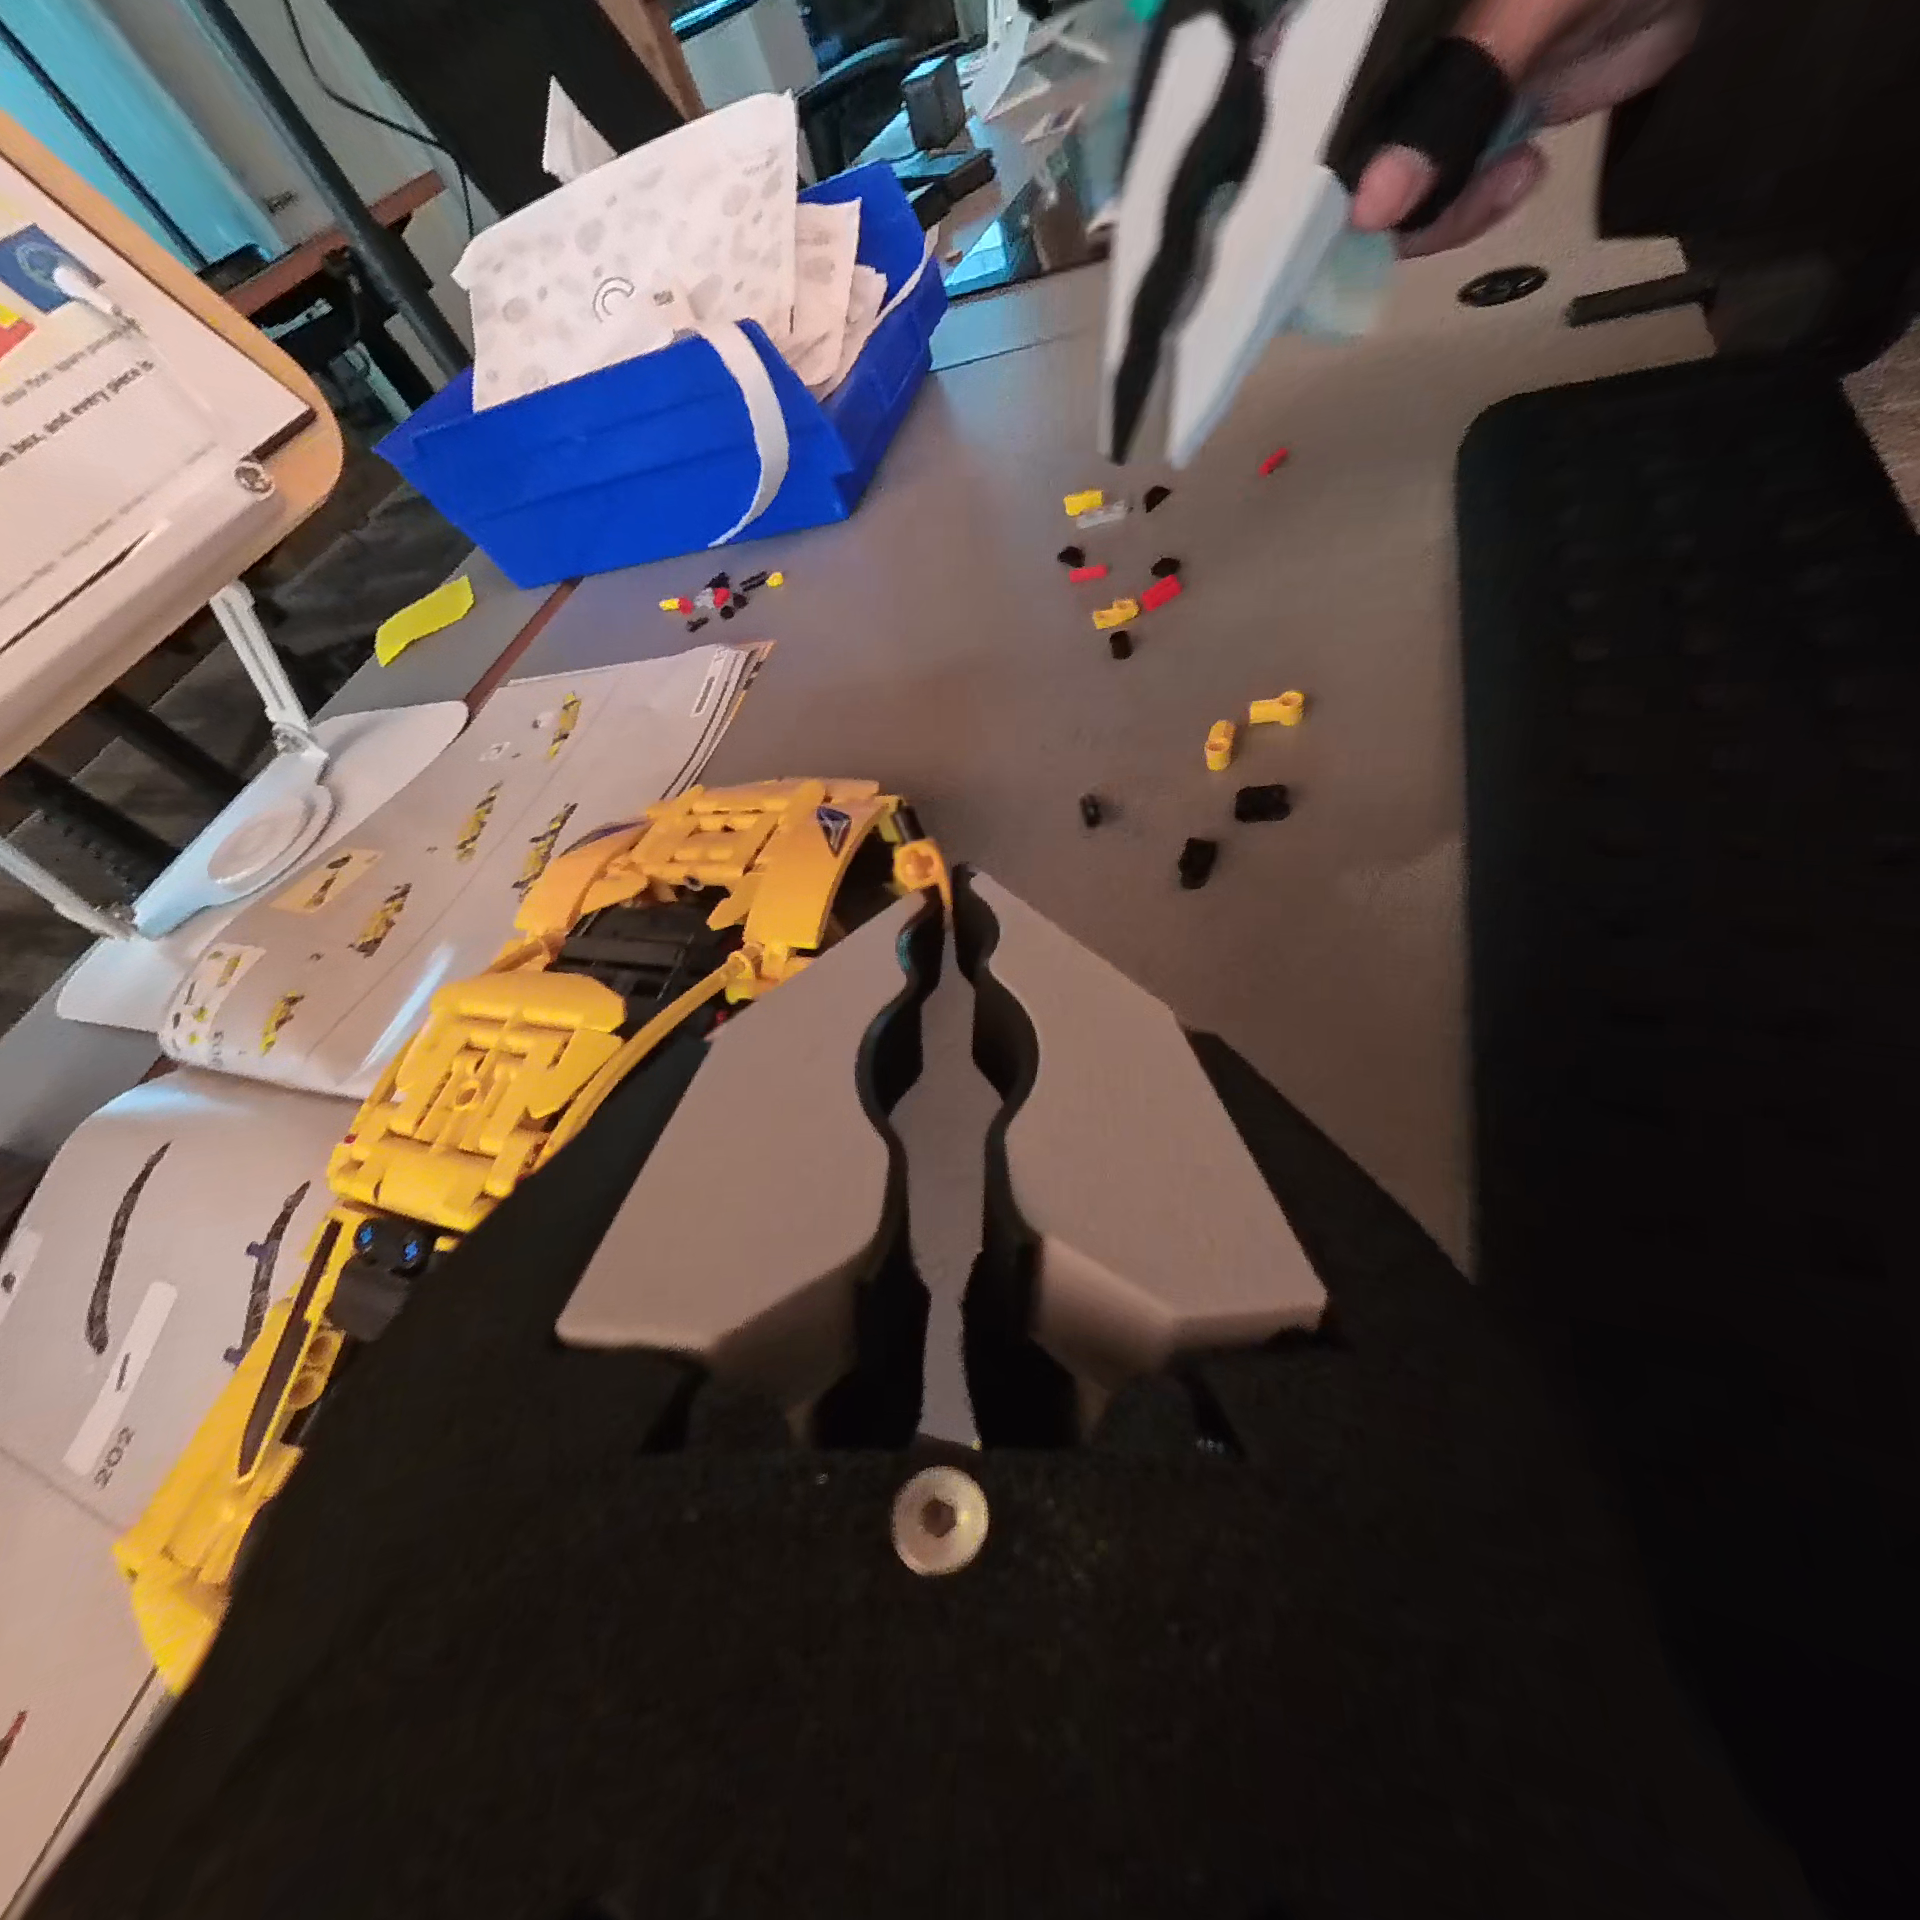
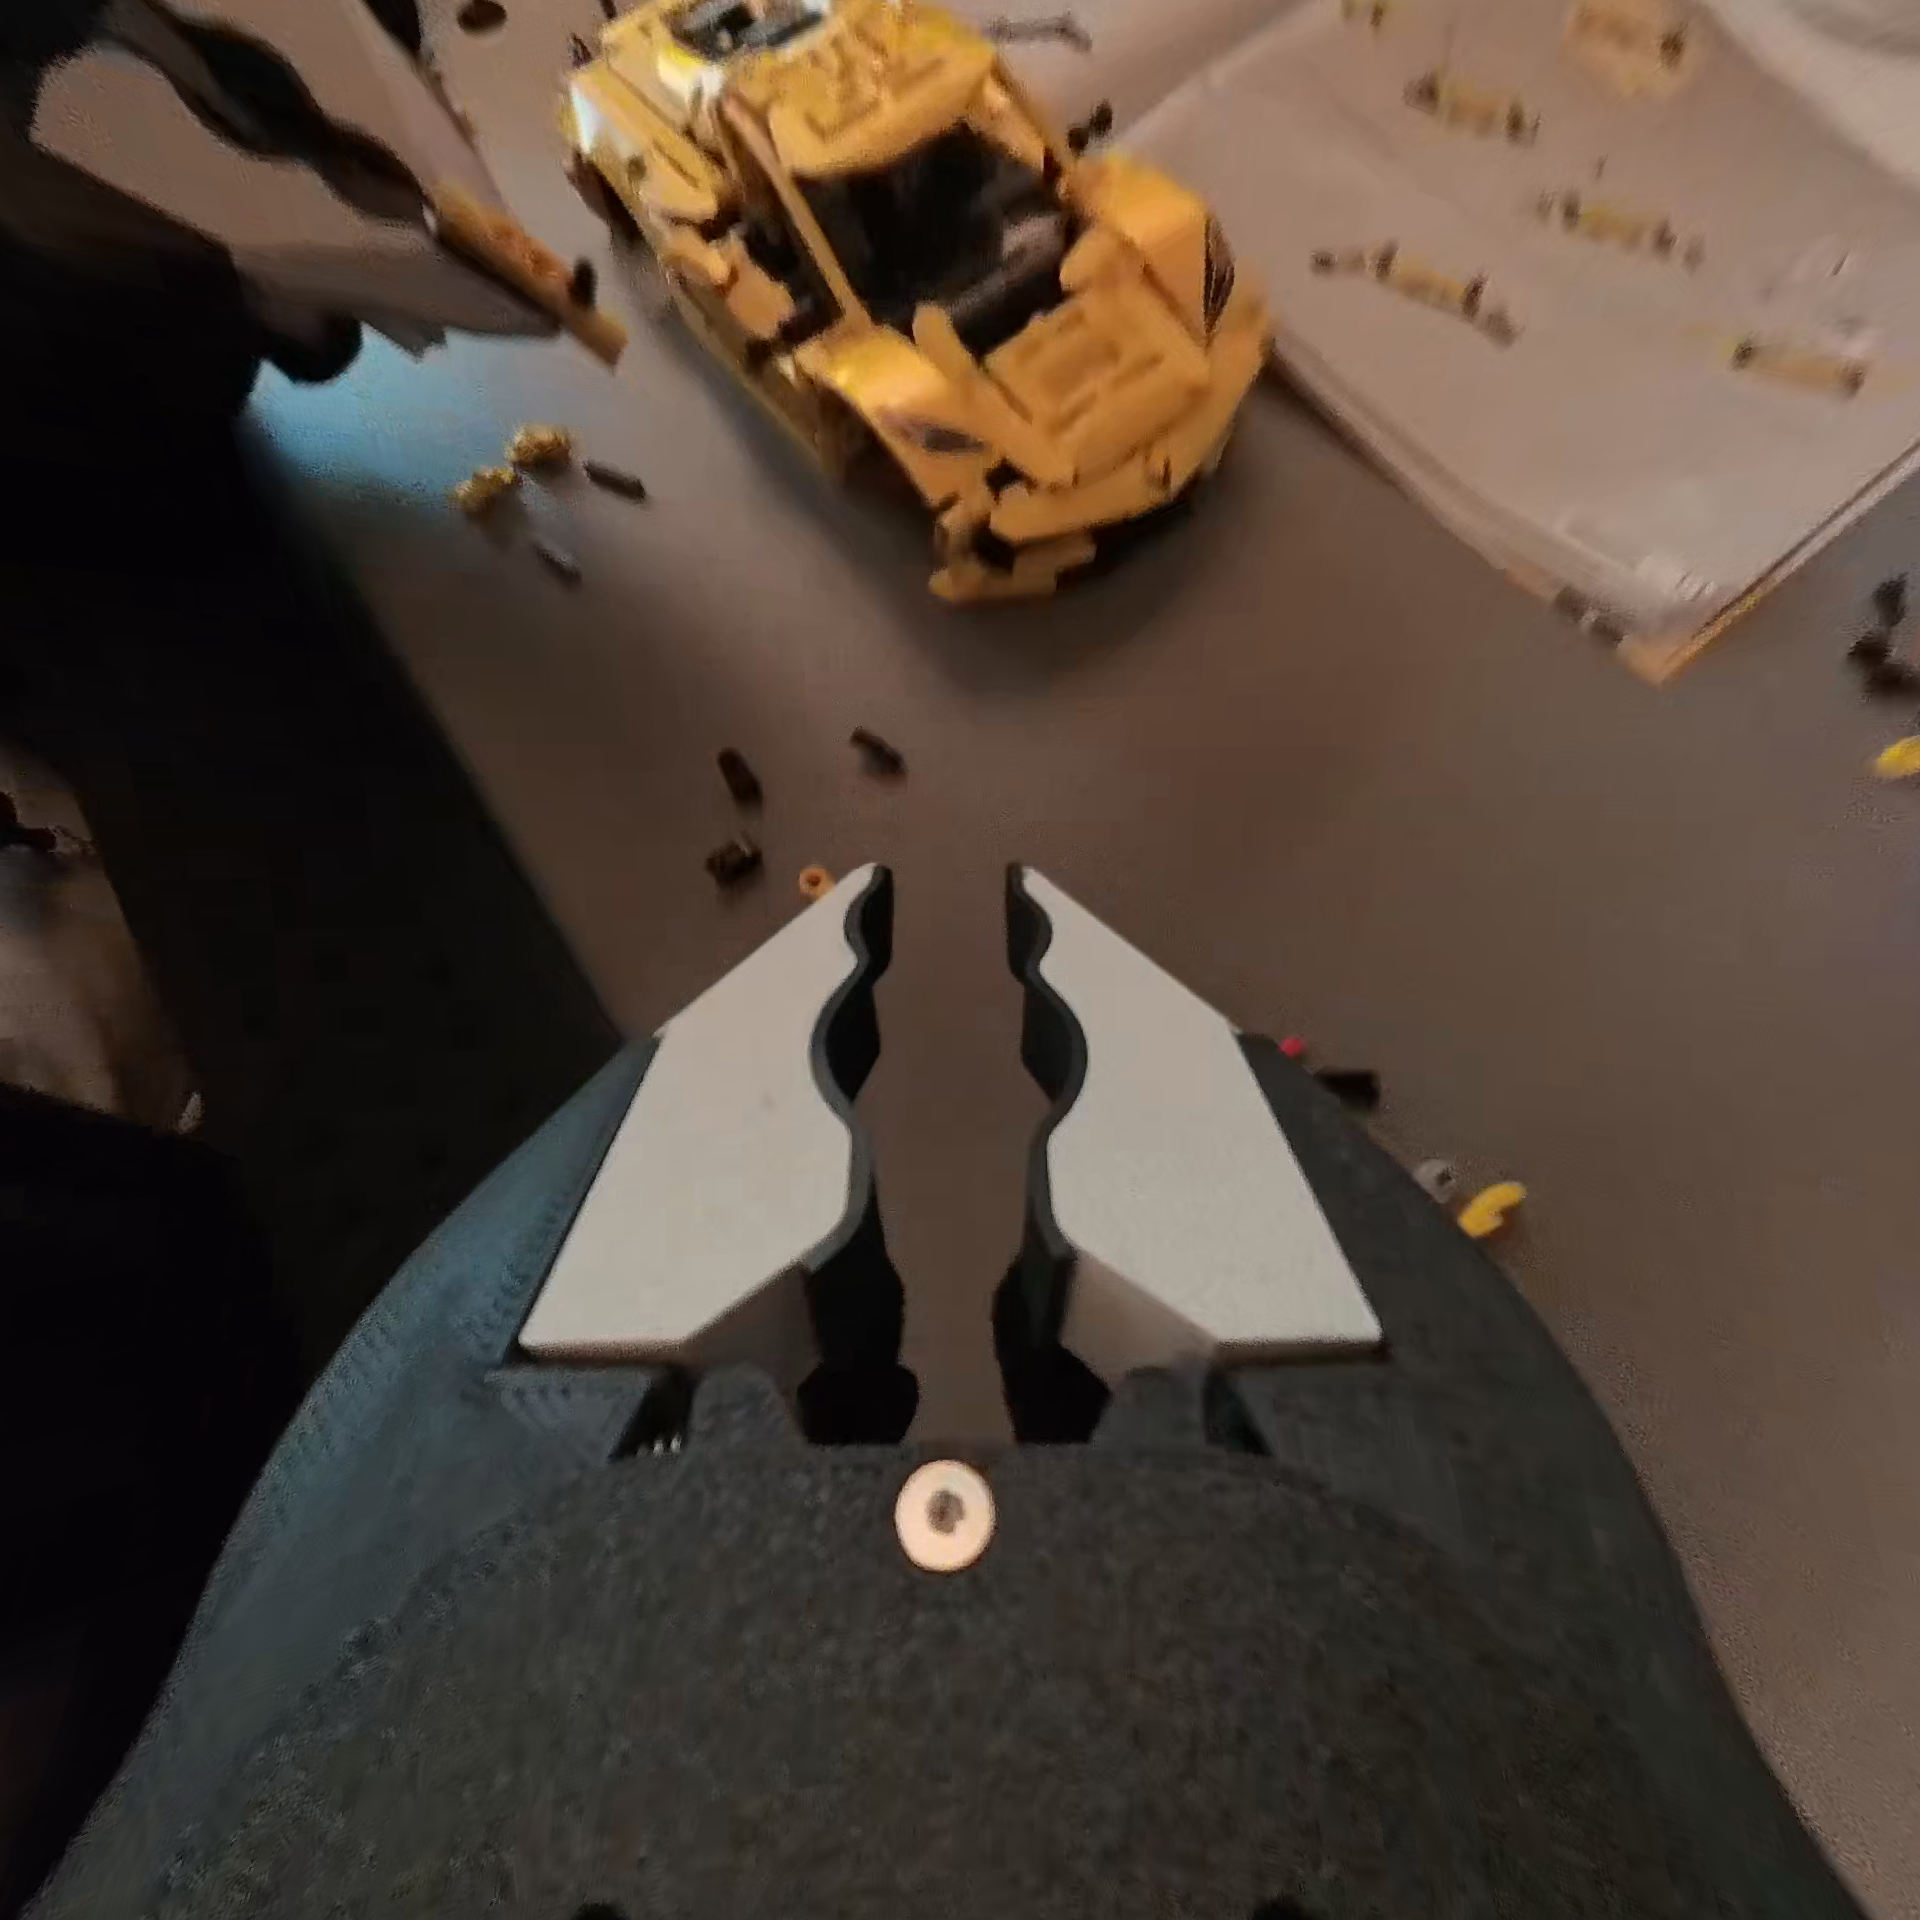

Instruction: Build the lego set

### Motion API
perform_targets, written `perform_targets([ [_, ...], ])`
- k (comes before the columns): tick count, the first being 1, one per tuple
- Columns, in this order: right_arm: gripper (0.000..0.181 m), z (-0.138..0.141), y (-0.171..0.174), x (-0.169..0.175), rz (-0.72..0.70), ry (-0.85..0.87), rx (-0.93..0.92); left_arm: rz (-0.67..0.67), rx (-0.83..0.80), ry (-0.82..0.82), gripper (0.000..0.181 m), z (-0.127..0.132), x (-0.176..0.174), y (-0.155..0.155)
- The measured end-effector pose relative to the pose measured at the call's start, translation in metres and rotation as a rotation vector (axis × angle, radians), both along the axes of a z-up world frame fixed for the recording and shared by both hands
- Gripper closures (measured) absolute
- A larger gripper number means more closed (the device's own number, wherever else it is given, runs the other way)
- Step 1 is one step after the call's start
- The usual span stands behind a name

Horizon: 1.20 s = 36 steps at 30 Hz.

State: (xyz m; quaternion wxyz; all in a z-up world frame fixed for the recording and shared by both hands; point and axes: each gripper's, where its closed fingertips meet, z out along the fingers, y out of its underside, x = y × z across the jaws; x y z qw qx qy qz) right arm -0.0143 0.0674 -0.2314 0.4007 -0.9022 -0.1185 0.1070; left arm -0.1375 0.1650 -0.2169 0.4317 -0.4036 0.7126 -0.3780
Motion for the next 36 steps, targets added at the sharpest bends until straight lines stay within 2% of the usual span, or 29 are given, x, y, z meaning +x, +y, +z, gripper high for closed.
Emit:
perform_targets([
  [4,0.16,-0.033,0.0,-0.027,0.05,-0.055,-0.006,0.036,-0.064,0.015,0.18,0.001,0.001,0.009],
  [6,0.159,-0.045,0.015,-0.034,0.102,-0.157,-0.005,0.026,-0.11,-0.003,0.18,0.006,0.0,0.009],
  [8,0.16,-0.044,0.038,-0.036,0.162,-0.197,0.061,0.004,-0.147,-0.027,0.18,0.013,-0.002,0.006],
  [11,0.156,-0.048,0.063,-0.032,0.3,-0.193,0.055,-0.007,-0.165,-0.044,0.18,0.015,-0.005,0.007],
  [15,0.151,-0.064,0.081,-0.028,0.454,-0.086,-0.048,0.005,-0.159,-0.031,0.18,0.011,-0.008,0.013],
  [18,0.149,-0.065,0.096,-0.031,0.488,-0.05,-0.061,-0.003,-0.175,-0.029,0.18,0.011,-0.009,0.014],
  [22,0.16,-0.068,0.102,-0.038,0.543,-0.046,-0.06,-0.027,-0.168,-0.016,0.18,0.008,-0.009,0.009],
  [30,0.161,-0.068,0.095,-0.048,0.536,-0.053,-0.064,-0.035,-0.172,-0.017,0.18,0.008,-0.01,0.007],
  [36,0.172,-0.07,0.105,-0.048,0.426,-0.099,-0.039,-0.025,-0.189,-0.019,0.18,0.009,-0.01,0.009],
])
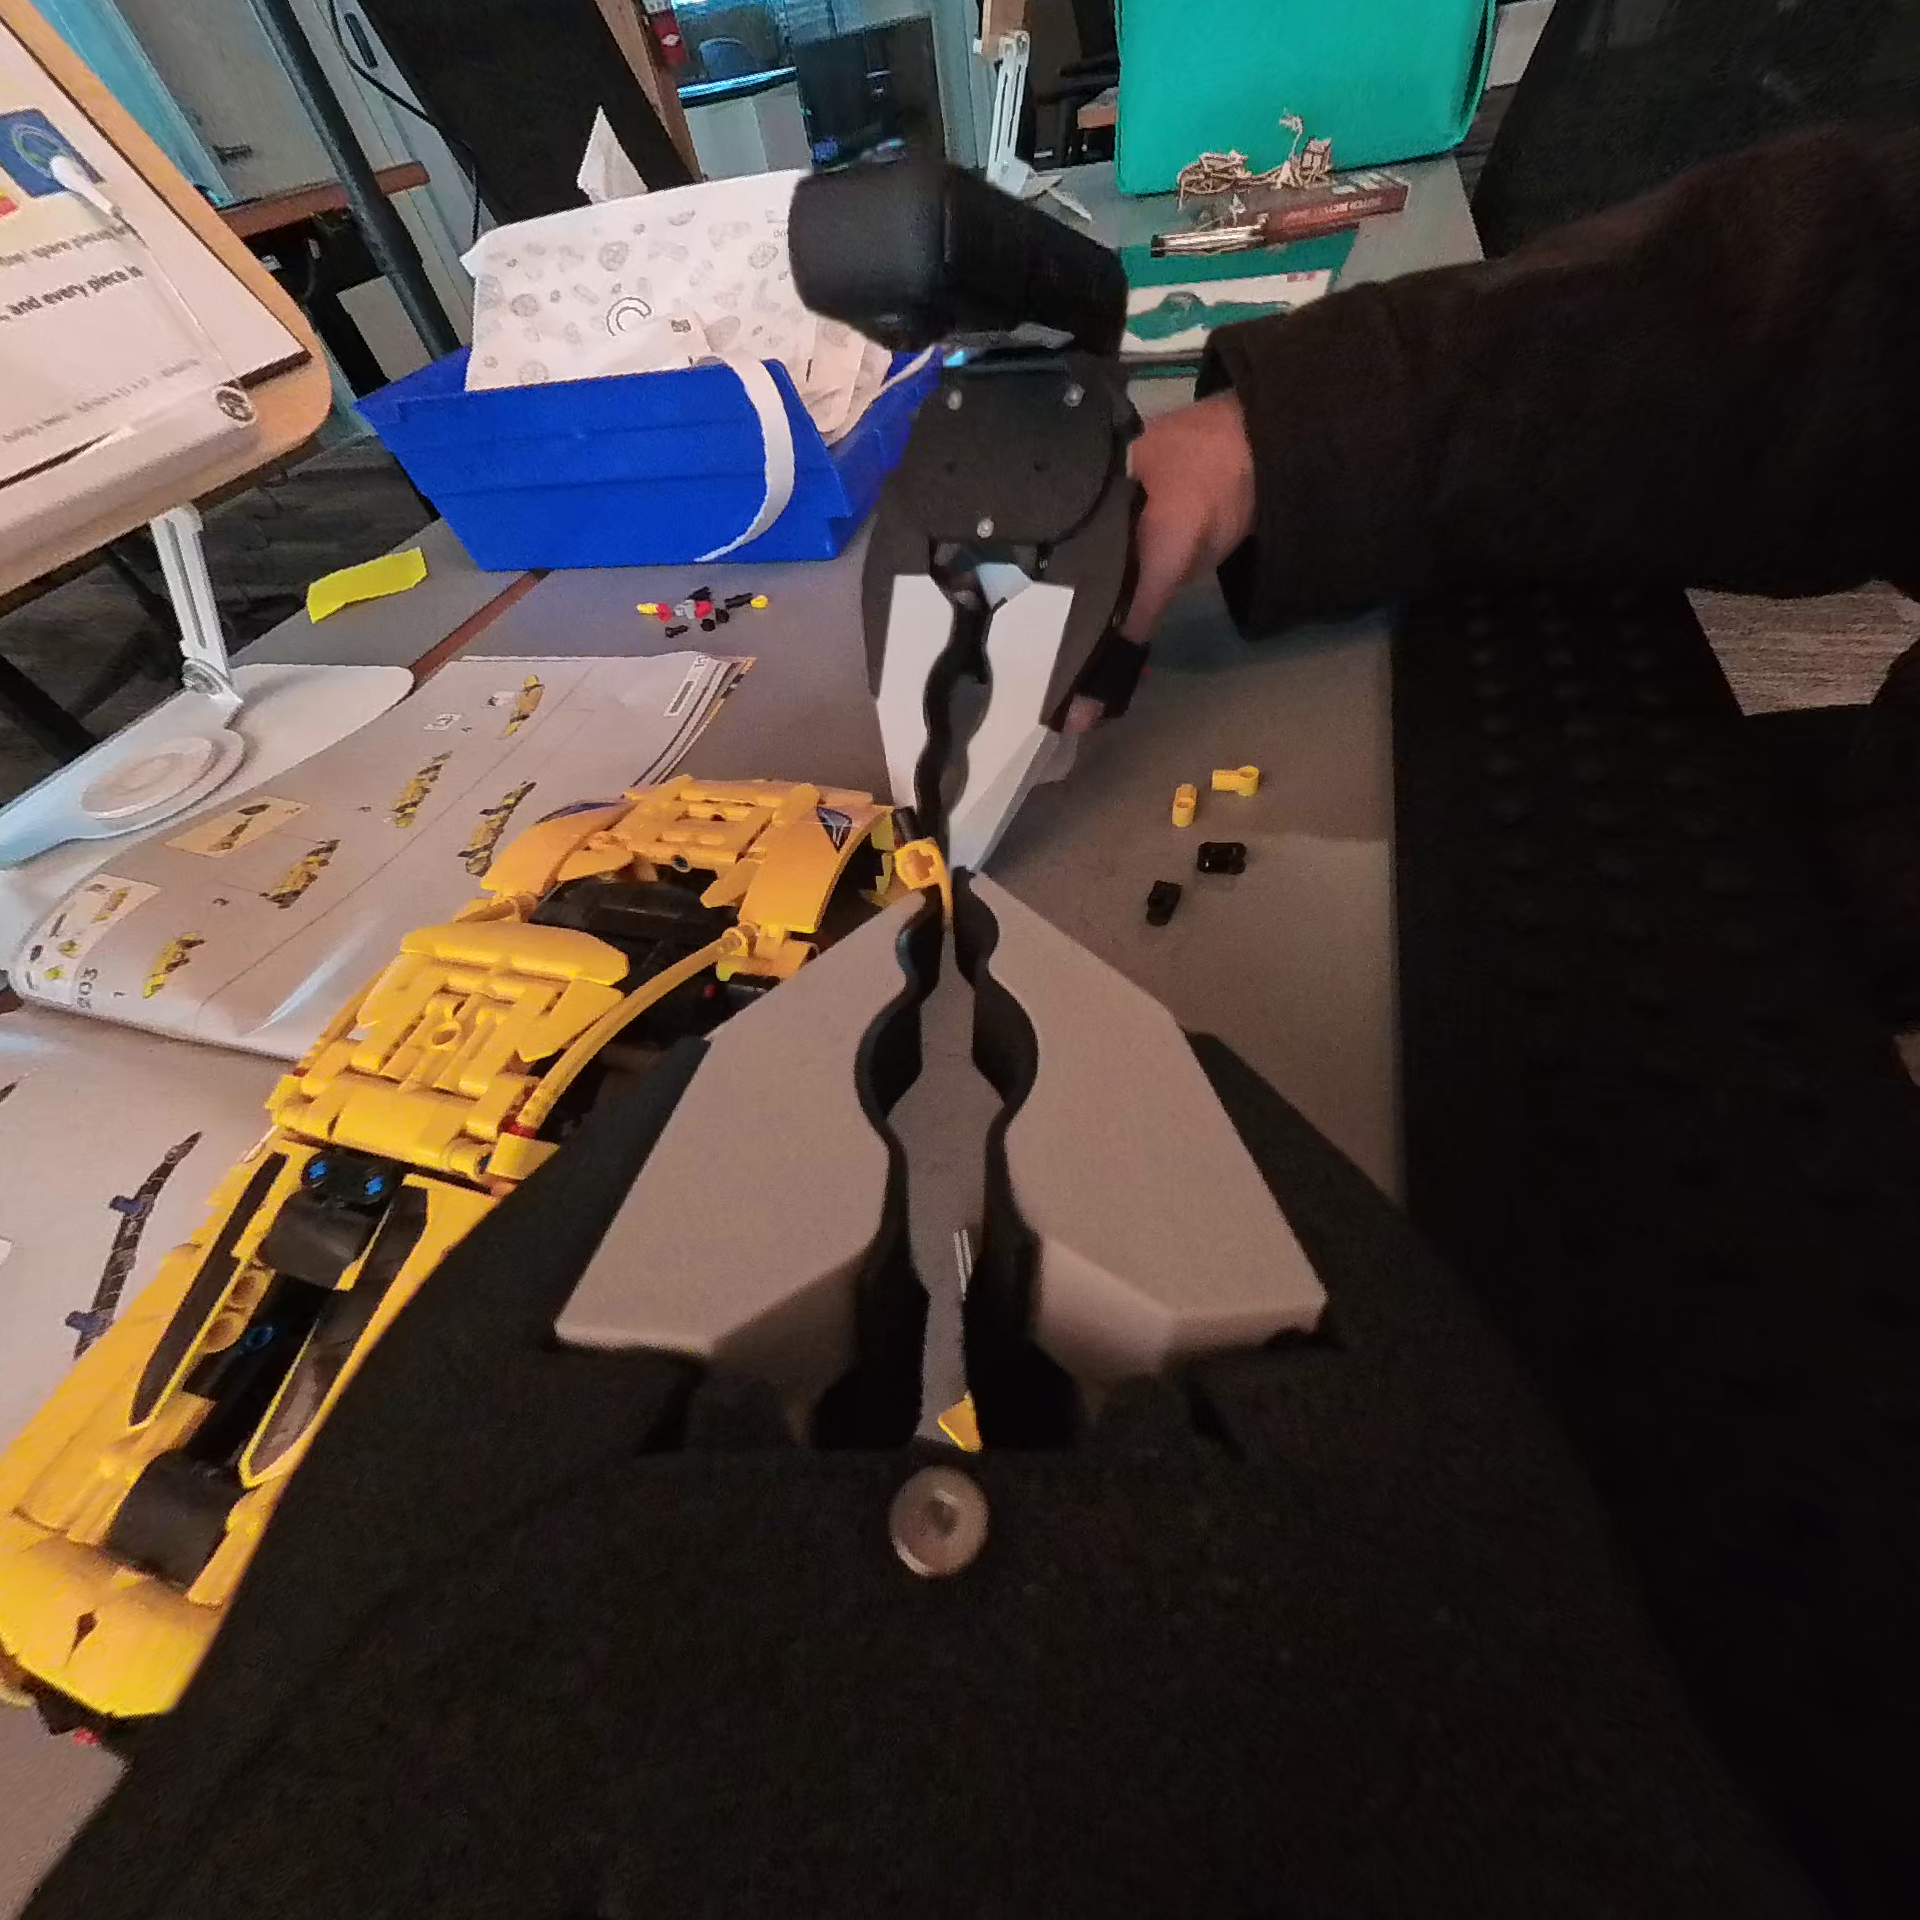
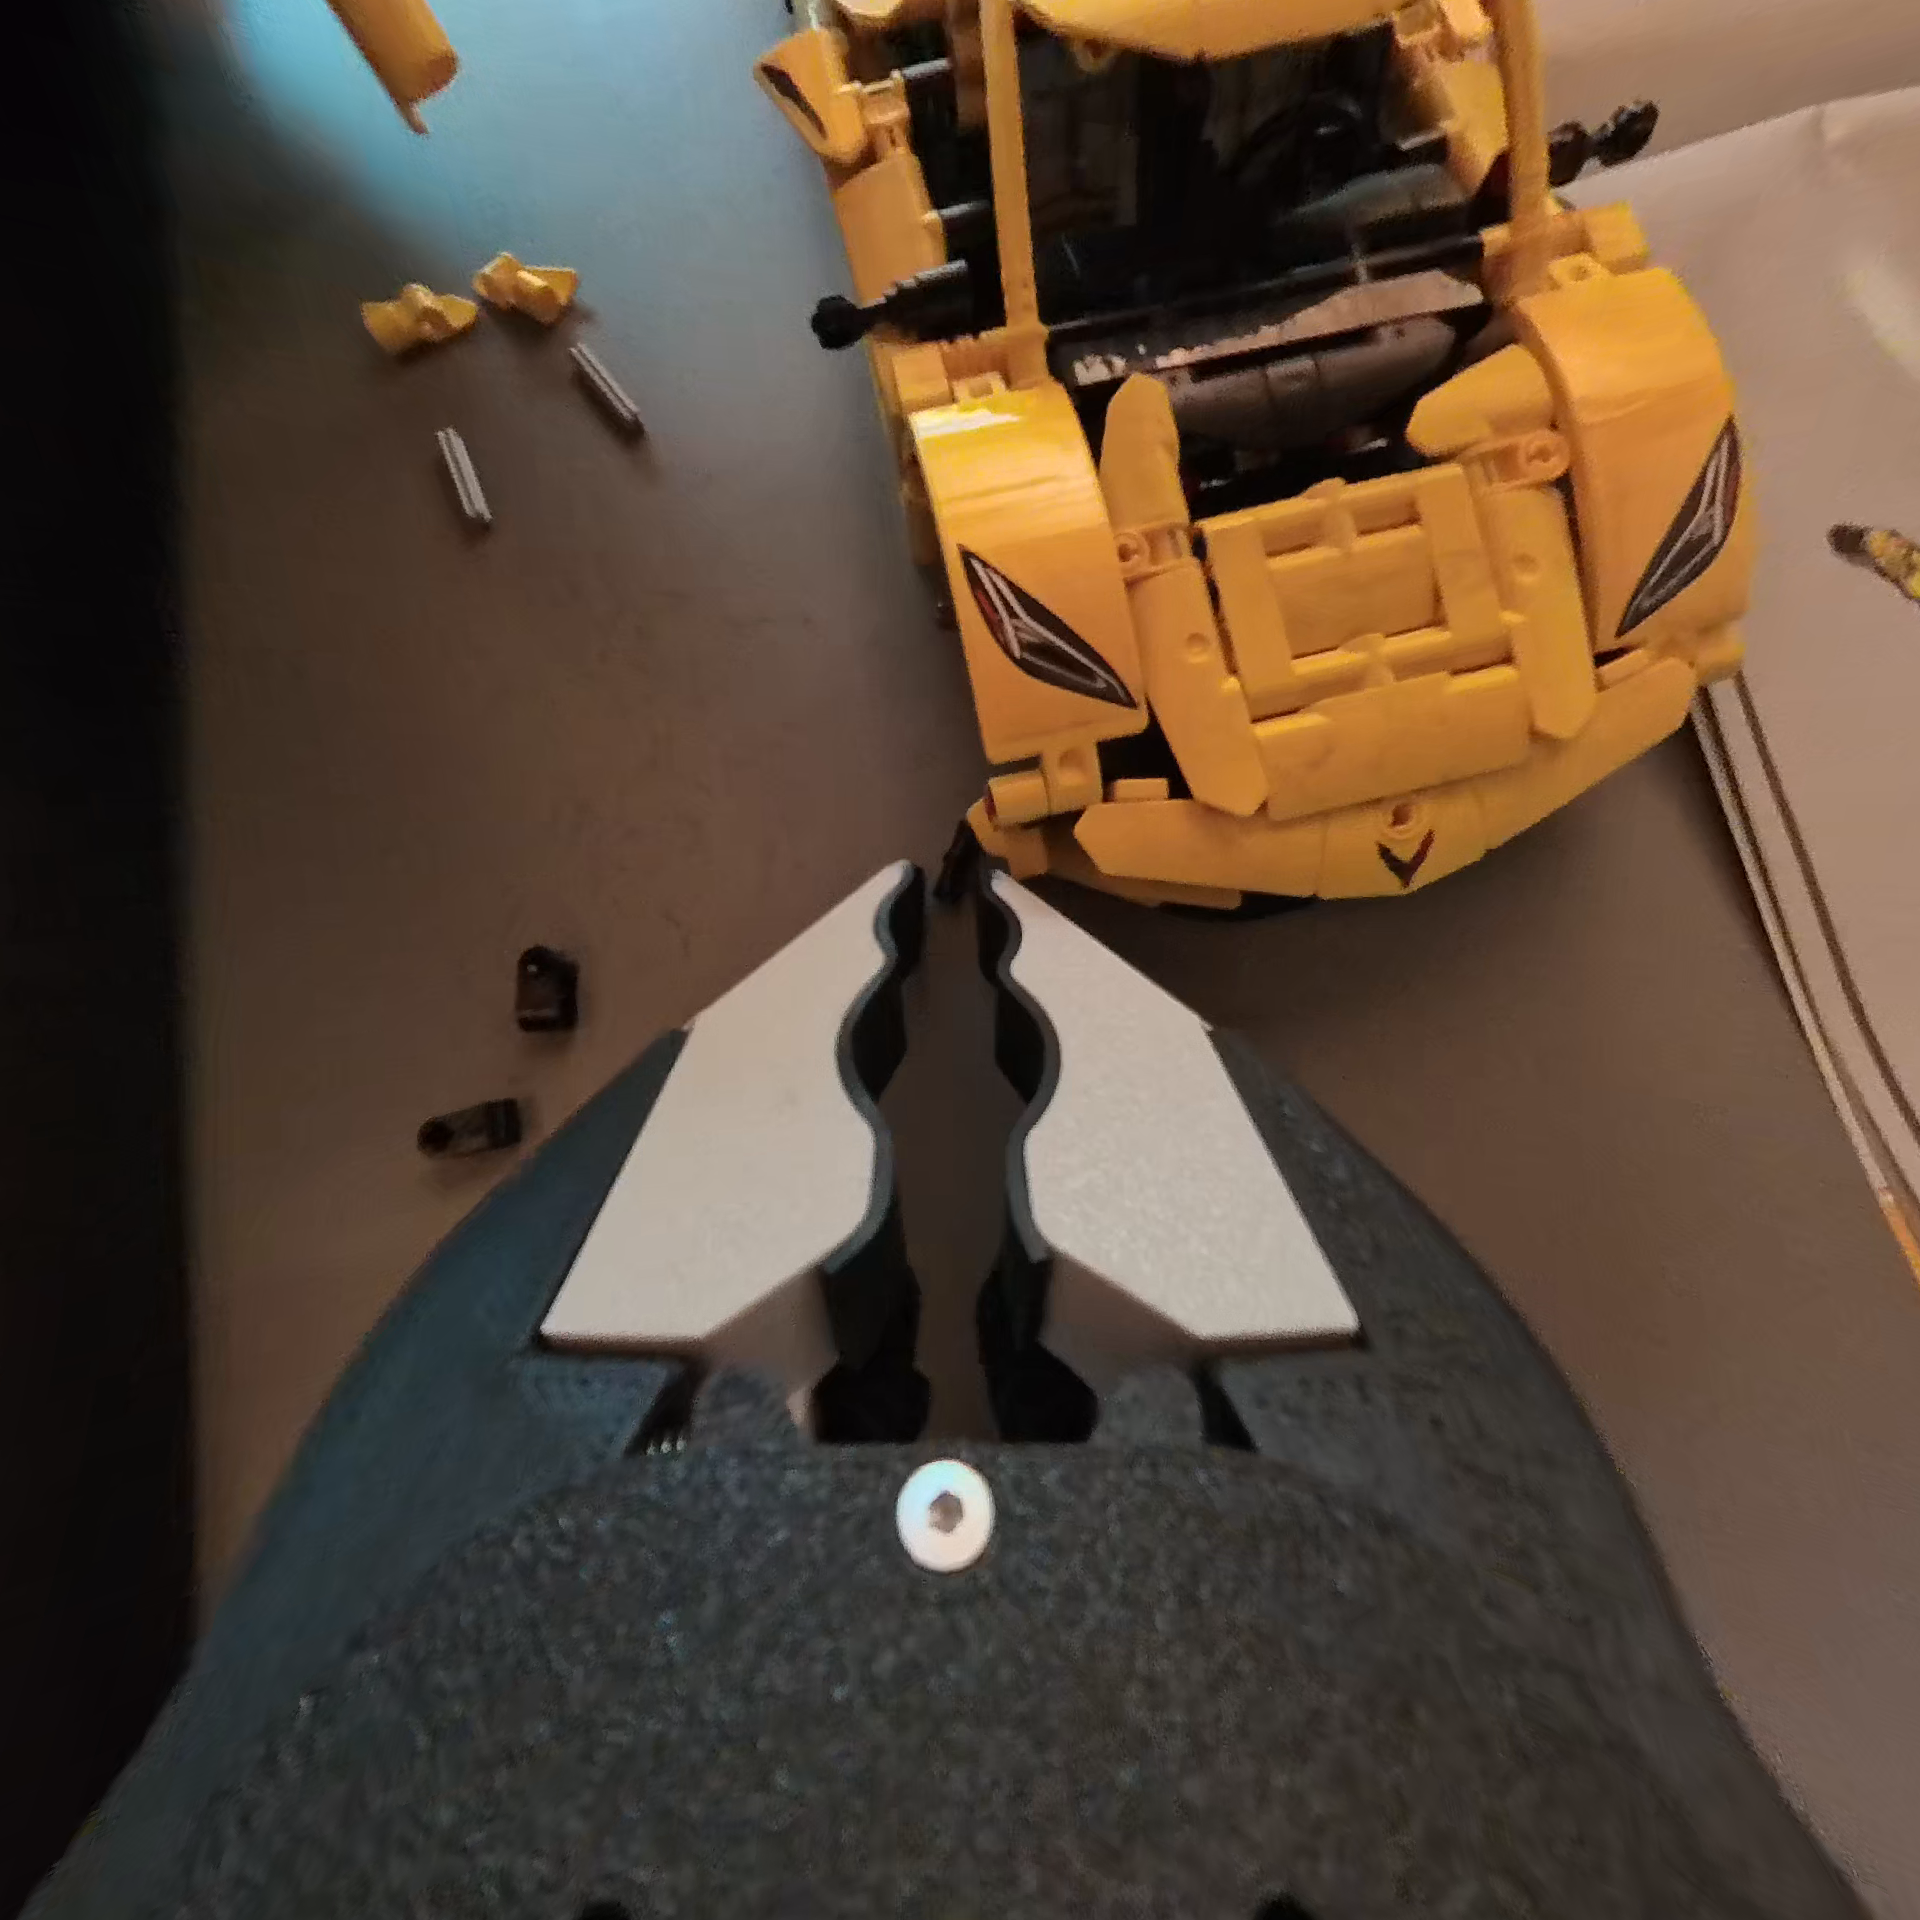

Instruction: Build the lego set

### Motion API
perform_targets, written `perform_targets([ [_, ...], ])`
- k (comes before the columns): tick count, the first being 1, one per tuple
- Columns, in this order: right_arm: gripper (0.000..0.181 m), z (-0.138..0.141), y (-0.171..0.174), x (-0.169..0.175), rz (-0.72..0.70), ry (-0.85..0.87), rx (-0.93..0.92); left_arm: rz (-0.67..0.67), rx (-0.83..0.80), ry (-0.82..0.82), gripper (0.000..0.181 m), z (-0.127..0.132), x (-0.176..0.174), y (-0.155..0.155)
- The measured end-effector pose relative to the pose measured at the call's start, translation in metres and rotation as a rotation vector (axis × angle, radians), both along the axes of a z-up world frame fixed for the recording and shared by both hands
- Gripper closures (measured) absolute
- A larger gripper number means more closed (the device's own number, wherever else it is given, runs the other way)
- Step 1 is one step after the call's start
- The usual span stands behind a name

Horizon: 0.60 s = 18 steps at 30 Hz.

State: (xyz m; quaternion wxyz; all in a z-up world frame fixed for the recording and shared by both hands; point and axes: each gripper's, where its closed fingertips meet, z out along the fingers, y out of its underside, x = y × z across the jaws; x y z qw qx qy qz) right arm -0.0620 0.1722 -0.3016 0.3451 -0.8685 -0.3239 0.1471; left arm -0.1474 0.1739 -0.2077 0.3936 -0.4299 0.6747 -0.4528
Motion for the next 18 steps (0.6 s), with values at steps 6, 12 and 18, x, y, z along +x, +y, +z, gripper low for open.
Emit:
perform_targets([
  [6,0.176,-0.001,0.0,0.002,-0.091,-0.039,0.003,0.0,-0.005,0.008,0.18,-0.001,0.0,0.0],
  [12,0.176,0.001,-0.016,0.005,-0.081,-0.034,-0.044,0.001,-0.004,0.011,0.18,-0.002,0.0,0.0],
  [18,0.177,0.013,-0.075,0.045,-0.121,-0.19,-0.285,0.001,-0.005,0.014,0.18,-0.002,0.0,0.0],
])
